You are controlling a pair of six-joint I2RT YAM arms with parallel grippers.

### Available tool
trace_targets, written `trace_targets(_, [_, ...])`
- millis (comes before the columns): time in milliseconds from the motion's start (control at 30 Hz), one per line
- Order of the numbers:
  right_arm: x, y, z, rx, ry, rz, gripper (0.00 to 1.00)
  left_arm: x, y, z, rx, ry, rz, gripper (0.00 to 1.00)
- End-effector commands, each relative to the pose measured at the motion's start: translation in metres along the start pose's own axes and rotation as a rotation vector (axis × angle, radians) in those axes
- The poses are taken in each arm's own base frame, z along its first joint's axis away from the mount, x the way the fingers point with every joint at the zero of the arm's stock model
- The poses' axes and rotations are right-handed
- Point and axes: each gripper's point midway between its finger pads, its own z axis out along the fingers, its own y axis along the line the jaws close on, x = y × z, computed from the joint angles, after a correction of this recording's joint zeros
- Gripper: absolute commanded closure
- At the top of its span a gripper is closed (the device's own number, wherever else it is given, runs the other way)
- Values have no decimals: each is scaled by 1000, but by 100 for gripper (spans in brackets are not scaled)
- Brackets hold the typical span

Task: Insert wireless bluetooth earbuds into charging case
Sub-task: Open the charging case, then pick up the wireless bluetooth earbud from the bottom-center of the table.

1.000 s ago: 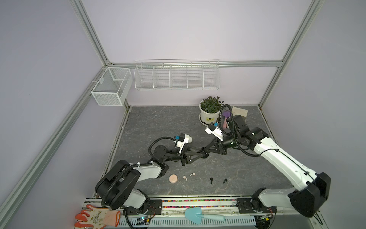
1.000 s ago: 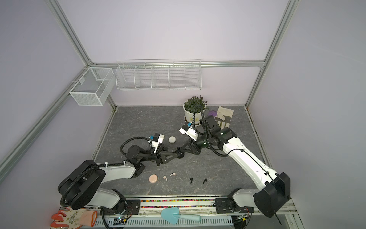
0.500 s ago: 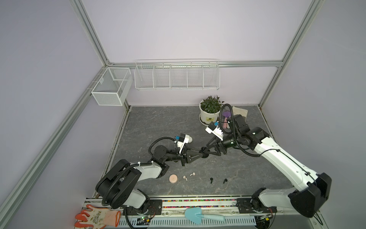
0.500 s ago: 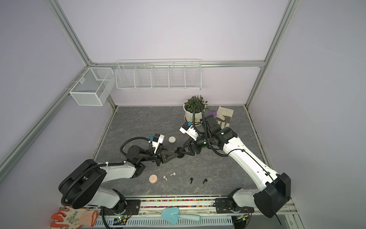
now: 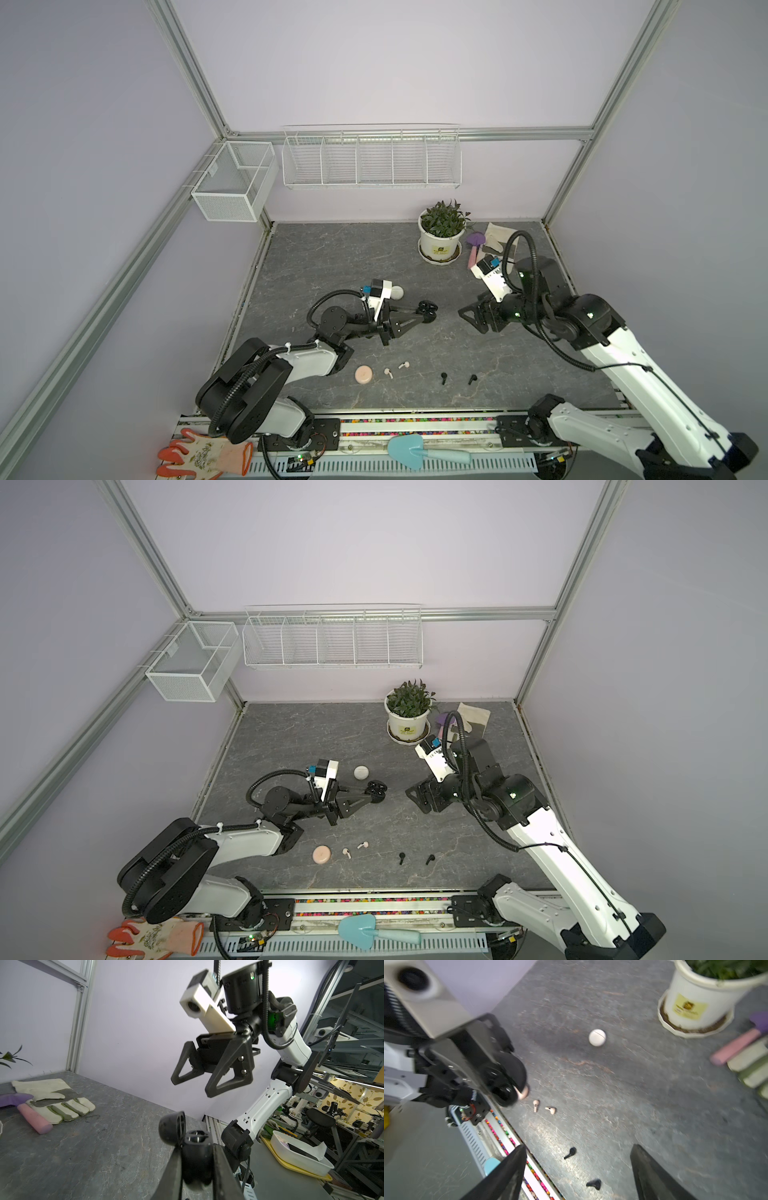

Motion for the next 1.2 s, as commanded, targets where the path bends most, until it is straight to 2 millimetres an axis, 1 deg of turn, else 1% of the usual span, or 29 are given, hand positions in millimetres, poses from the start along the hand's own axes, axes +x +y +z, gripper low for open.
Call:
trace_targets(0, [45, -38, 12, 194, 104, 189, 22, -17, -3, -6, -32, -67, 70, 100])
trace_targets(100, [72, -35, 30, 190, 181, 297, 27, -18, -5, -12, -56, -84, 88, 100])
trace_targets(200, [99, -36, 44, 235, 252, 331, 29, -16, -4, -13, -65, -86, 81, 100])
trace_targets(233, [102, -37, 44, 266, 252, 343, 31, -17, -4, -13, -62, -85, 79, 100])
trace_targets(267, [118, -40, 49, 295, 284, 362, 32, -16, -4, -13, -65, -86, 77, 100])
trace_targets(367, [137, -34, 60, 312, 294, 445, 35, -15, -4, -15, -72, -87, 78, 100])
trace_targets(433, [144, -21, 70, 288, 287, 482, 36, -13, -4, -17, -79, -86, 74, 100])
trace_targets(533, [150, -5, 86, 286, 300, 465, 34, -10, -4, -20, -89, -85, 71, 100])
trace_targets(633, [155, 4, 106, 308, 355, 433, 33, -7, -5, -23, -96, -82, 69, 100])
trace_targets(800, [161, 15, 130, 354, 461, 385, 37, -7, -8, -26, -100, -89, 74, 100])
trace_targets(900, [164, 21, 140, 352, 486, 372, 41, -7, -10, -28, -103, -91, 75, 100])
trace_targets(1000, [166, 29, 150, 309, 486, 391, 45, -5, -9, -28, -103, -89, 72, 100])
trace_targets(1167, [176, 35, 158, 289, 523, 400, 49, -4, -9, -29, -103, -85, 73, 100])
